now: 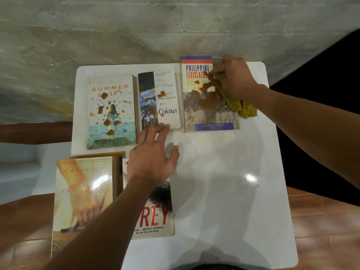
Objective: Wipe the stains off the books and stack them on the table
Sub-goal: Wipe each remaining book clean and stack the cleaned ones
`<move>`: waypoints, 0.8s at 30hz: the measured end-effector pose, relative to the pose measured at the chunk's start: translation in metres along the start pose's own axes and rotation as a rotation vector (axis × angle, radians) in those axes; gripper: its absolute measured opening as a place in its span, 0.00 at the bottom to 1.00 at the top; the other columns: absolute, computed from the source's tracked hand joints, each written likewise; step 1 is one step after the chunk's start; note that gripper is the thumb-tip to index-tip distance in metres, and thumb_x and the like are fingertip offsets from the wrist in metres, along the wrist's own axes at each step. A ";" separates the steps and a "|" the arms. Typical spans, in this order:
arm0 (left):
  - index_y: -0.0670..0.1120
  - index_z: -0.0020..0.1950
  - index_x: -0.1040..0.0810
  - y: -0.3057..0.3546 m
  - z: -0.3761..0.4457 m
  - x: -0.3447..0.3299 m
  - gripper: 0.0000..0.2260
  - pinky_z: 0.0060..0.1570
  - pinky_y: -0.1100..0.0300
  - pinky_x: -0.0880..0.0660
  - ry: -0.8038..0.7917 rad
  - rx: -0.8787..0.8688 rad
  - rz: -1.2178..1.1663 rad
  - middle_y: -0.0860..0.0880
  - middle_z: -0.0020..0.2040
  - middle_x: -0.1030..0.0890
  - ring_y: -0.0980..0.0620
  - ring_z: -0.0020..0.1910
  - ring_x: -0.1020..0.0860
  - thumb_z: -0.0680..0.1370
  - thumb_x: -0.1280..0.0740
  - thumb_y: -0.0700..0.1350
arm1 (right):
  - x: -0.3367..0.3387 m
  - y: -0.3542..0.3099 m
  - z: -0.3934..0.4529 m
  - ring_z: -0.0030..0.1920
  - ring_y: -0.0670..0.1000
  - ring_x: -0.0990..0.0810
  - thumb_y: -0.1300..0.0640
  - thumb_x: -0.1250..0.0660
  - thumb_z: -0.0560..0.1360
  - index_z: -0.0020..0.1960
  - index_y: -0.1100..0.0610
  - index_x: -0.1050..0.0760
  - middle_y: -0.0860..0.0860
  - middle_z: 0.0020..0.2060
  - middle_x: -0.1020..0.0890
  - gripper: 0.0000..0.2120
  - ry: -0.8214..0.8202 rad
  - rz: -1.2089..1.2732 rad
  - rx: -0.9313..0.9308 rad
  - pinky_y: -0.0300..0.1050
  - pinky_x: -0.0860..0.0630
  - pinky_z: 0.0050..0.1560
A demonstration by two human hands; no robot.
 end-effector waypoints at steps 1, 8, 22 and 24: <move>0.53 0.80 0.40 0.000 0.000 0.000 0.29 0.58 0.48 0.23 -0.001 0.000 0.002 0.53 0.77 0.36 0.50 0.77 0.41 0.81 0.44 0.62 | 0.000 0.000 0.000 0.55 0.59 0.22 0.60 0.32 0.79 0.61 0.60 0.18 0.59 0.58 0.20 0.12 -0.027 -0.004 0.049 0.45 0.27 0.58; 0.54 0.80 0.41 -0.001 0.000 -0.001 0.29 0.61 0.48 0.24 -0.006 0.006 -0.006 0.54 0.78 0.37 0.50 0.78 0.42 0.81 0.45 0.63 | -0.001 -0.002 -0.002 0.54 0.58 0.21 0.58 0.33 0.80 0.62 0.60 0.19 0.58 0.58 0.20 0.13 -0.056 -0.048 0.015 0.45 0.26 0.58; 0.54 0.80 0.41 -0.002 0.001 -0.003 0.29 0.60 0.48 0.24 -0.011 -0.004 0.013 0.54 0.78 0.37 0.51 0.78 0.42 0.81 0.46 0.63 | -0.002 -0.003 -0.020 0.56 0.58 0.21 0.57 0.35 0.81 0.62 0.59 0.19 0.57 0.59 0.21 0.13 -0.034 0.080 -0.073 0.40 0.30 0.54; 0.54 0.80 0.41 -0.003 0.002 -0.003 0.30 0.61 0.48 0.24 -0.013 -0.003 0.013 0.54 0.78 0.37 0.51 0.78 0.42 0.81 0.46 0.64 | -0.002 -0.007 -0.030 0.59 0.59 0.25 0.58 0.34 0.80 0.65 0.58 0.21 0.57 0.61 0.24 0.14 -0.075 0.073 0.013 0.45 0.30 0.59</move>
Point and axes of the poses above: each hand's wrist, its own z-axis towards the middle knuckle, its own x-axis out of the back of the hand, y = z × x, the point moved 3 cm from there along z, towards the middle knuckle
